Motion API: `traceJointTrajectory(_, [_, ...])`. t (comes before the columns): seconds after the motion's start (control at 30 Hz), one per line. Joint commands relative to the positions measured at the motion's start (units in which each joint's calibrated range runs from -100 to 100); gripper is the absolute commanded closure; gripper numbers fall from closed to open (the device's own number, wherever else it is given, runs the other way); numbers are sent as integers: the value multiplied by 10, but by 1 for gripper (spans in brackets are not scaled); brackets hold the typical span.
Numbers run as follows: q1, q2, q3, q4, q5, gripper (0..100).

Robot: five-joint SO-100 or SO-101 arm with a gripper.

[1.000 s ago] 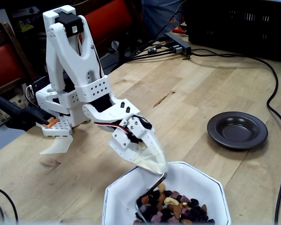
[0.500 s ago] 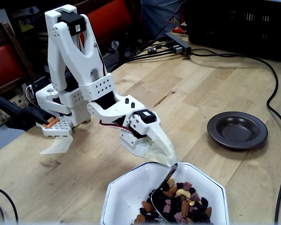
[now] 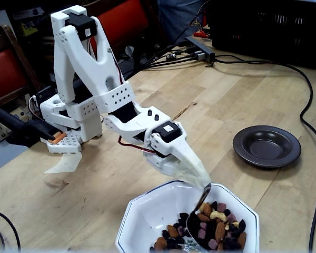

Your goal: Use spoon to transfer food from the white bowl to brown plate

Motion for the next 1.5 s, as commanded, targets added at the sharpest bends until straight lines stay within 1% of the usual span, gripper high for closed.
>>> traceJointTrajectory(0.0, [10, -6, -41, -5, -15, 97])
traceJointTrajectory(0.23, [34, -7, -44, -6, -16, 97])
traceJointTrajectory(0.5, [39, -6, -37, -118, -16, 97])
traceJointTrajectory(0.67, [39, -5, -37, -157, -16, 97])
traceJointTrajectory(1.27, [33, -8, -37, -168, -17, 97])
traceJointTrajectory(1.47, [33, -64, -37, -162, -17, 97])
